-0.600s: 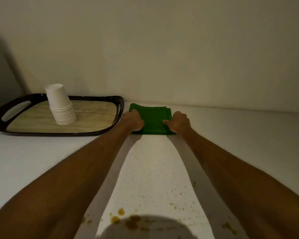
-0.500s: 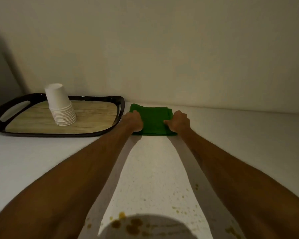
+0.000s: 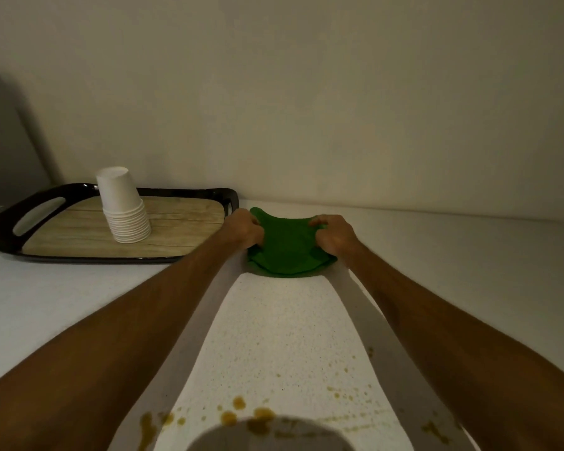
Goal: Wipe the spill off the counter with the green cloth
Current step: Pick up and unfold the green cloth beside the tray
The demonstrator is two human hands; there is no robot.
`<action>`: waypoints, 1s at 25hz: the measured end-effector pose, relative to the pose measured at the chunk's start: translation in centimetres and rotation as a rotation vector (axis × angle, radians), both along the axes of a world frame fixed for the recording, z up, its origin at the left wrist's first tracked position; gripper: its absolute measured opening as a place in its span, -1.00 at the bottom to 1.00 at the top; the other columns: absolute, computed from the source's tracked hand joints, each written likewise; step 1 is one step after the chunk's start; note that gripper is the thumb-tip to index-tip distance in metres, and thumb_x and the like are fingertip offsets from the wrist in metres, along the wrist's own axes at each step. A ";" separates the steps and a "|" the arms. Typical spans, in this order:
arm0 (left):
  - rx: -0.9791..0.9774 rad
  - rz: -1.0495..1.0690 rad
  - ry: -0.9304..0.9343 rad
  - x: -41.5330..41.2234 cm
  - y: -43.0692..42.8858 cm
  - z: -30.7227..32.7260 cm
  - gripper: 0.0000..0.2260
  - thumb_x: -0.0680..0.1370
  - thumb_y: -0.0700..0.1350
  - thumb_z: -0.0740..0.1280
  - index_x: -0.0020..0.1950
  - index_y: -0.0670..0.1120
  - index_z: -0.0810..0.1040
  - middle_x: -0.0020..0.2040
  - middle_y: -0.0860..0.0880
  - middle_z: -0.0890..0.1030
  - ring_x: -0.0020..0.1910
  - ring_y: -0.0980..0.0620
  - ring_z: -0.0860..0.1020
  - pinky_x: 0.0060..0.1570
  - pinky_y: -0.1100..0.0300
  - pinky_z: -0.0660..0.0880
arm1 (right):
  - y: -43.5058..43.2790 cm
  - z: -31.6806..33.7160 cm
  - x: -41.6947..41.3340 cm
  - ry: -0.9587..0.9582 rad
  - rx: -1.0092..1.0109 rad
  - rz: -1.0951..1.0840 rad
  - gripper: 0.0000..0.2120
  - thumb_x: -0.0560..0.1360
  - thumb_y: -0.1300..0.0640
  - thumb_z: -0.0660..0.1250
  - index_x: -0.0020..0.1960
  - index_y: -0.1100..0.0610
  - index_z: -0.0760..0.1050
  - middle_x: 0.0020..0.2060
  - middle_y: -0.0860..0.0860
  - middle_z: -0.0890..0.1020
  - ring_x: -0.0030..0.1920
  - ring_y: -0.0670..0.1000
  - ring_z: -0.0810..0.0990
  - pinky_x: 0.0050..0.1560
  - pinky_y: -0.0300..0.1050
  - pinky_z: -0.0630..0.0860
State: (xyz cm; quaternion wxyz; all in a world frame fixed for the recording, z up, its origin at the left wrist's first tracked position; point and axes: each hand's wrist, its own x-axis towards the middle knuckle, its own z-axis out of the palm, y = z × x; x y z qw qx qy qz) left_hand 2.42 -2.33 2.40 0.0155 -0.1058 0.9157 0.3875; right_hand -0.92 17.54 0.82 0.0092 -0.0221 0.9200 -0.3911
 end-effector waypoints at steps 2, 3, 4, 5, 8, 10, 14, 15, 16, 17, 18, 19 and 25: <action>-0.014 -0.022 0.045 2.2 0.3 0.4 -0.55 0.44 -0.34 0.42 0.34 -0.20 0.53 0.33 -0.20 0.52 0.27 -0.13 0.51 0.11 0.18 0.46 | 0.3 0.5 2.1 0.022 -0.012 0.017 -0.55 0.56 0.43 0.23 0.37 0.13 0.59 0.36 0.12 0.58 0.30 0.13 0.57 0.15 -0.21 0.47; -0.016 -0.032 0.070 3.5 0.5 0.6 -0.53 0.45 -0.34 0.43 0.36 -0.17 0.51 0.35 -0.18 0.51 0.27 -0.12 0.51 0.14 0.17 0.47 | 0.4 0.8 3.4 0.048 -0.021 0.024 -0.54 0.55 0.45 0.25 0.37 0.14 0.60 0.37 0.11 0.58 0.32 0.12 0.56 0.18 -0.23 0.46; -0.010 -0.041 0.097 4.9 0.6 0.7 -0.52 0.45 -0.31 0.45 0.36 -0.15 0.51 0.35 -0.16 0.52 0.25 -0.10 0.53 0.16 0.16 0.49 | 0.6 1.0 4.8 0.076 -0.030 0.032 -0.53 0.54 0.46 0.26 0.37 0.14 0.60 0.36 0.10 0.59 0.32 0.11 0.56 0.18 -0.25 0.45; 0.000 -0.046 0.132 6.4 0.7 0.8 -0.52 0.44 -0.27 0.48 0.35 -0.14 0.52 0.33 -0.16 0.54 0.22 -0.09 0.55 0.16 0.15 0.51 | 0.8 1.1 6.2 0.104 -0.045 0.043 -0.52 0.53 0.47 0.27 0.37 0.13 0.60 0.36 0.09 0.59 0.32 0.11 0.56 0.18 -0.26 0.46; 0.001 -0.030 0.271 11.4 0.8 1.3 -0.54 0.42 -0.15 0.52 0.30 -0.16 0.56 0.27 -0.13 0.59 0.17 -0.05 0.58 0.17 0.14 0.53 | 1.7 2.1 10.7 0.136 -0.115 0.053 -0.51 0.52 0.47 0.34 0.37 0.10 0.60 0.35 0.07 0.60 0.20 0.10 0.63 0.20 -0.19 0.57; 0.013 0.015 0.336 14.7 0.9 1.8 -0.58 0.43 -0.14 0.52 0.27 -0.18 0.59 0.25 -0.13 0.61 0.17 -0.04 0.59 0.20 0.10 0.53 | 2.3 2.7 13.6 0.168 -0.161 0.059 -0.52 0.51 0.45 0.39 0.36 0.09 0.61 0.30 0.07 0.63 0.03 0.03 0.64 0.13 -0.18 0.61; 0.041 0.095 0.384 21.6 1.3 3.4 -0.71 0.45 -0.23 0.49 0.17 -0.18 0.65 0.19 -0.14 0.65 0.10 -0.02 0.62 0.20 0.06 0.56 | 3.4 4.1 20.1 0.241 -0.192 0.092 -0.58 0.52 0.34 0.48 0.34 0.07 0.63 0.24 0.08 0.67 -0.03 0.03 0.66 0.15 -0.04 0.65; 0.013 0.098 0.403 23.5 1.5 3.8 -0.72 0.45 -0.24 0.49 0.16 -0.17 0.66 0.17 -0.12 0.67 0.08 0.00 0.63 0.18 0.09 0.56 | 3.5 4.3 21.8 0.261 -0.182 0.104 -0.59 0.52 0.32 0.49 0.33 0.07 0.64 0.24 0.07 0.66 -0.02 0.03 0.65 0.16 0.00 0.65; -0.015 0.096 0.427 25.3 1.6 4.1 -0.73 0.45 -0.24 0.49 0.15 -0.16 0.67 0.15 -0.11 0.67 0.06 0.01 0.63 0.16 0.12 0.57 | 3.6 4.5 23.3 0.283 -0.171 0.118 -0.59 0.52 0.31 0.50 0.33 0.07 0.64 0.24 0.06 0.67 -0.02 0.00 0.63 0.17 0.00 0.64; -0.039 0.102 0.450 27.3 1.8 4.5 -0.73 0.44 -0.24 0.49 0.14 -0.15 0.67 0.14 -0.09 0.68 0.05 0.03 0.64 0.15 0.16 0.56 | 3.7 4.5 25.0 0.303 -0.161 0.140 -0.59 0.51 0.30 0.50 0.33 0.06 0.64 0.23 0.06 0.67 -0.03 -0.04 0.59 0.16 -0.01 0.64; -0.057 0.112 0.468 29.1 1.8 4.9 -0.74 0.44 -0.24 0.49 0.13 -0.14 0.68 0.12 -0.08 0.69 0.03 0.06 0.64 0.13 0.22 0.55 | 3.6 4.6 26.4 0.319 -0.154 0.161 -0.59 0.51 0.30 0.51 0.33 0.06 0.64 0.22 0.05 0.67 -0.03 -0.07 0.54 0.16 -0.02 0.63; -0.072 0.127 0.480 30.8 1.7 5.3 -0.74 0.44 -0.24 0.49 0.12 -0.13 0.69 0.11 -0.06 0.70 0.01 0.09 0.64 0.10 0.27 0.54 | 3.4 4.6 27.7 0.328 -0.151 0.182 -0.58 0.50 0.29 0.51 0.33 0.06 0.64 0.22 0.05 0.67 -0.03 -0.09 0.51 0.16 -0.03 0.62; -0.227 0.226 0.491 40.2 -0.7 5.5 -0.74 0.47 -0.24 0.45 0.15 -0.12 0.67 0.10 -0.06 0.70 -0.04 0.08 0.64 0.11 0.24 0.53 | -0.4 4.8 33.0 0.288 -0.103 0.373 -0.53 0.49 0.27 0.52 0.37 0.04 0.61 0.28 0.02 0.64 0.02 -0.03 0.54 0.14 -0.11 0.55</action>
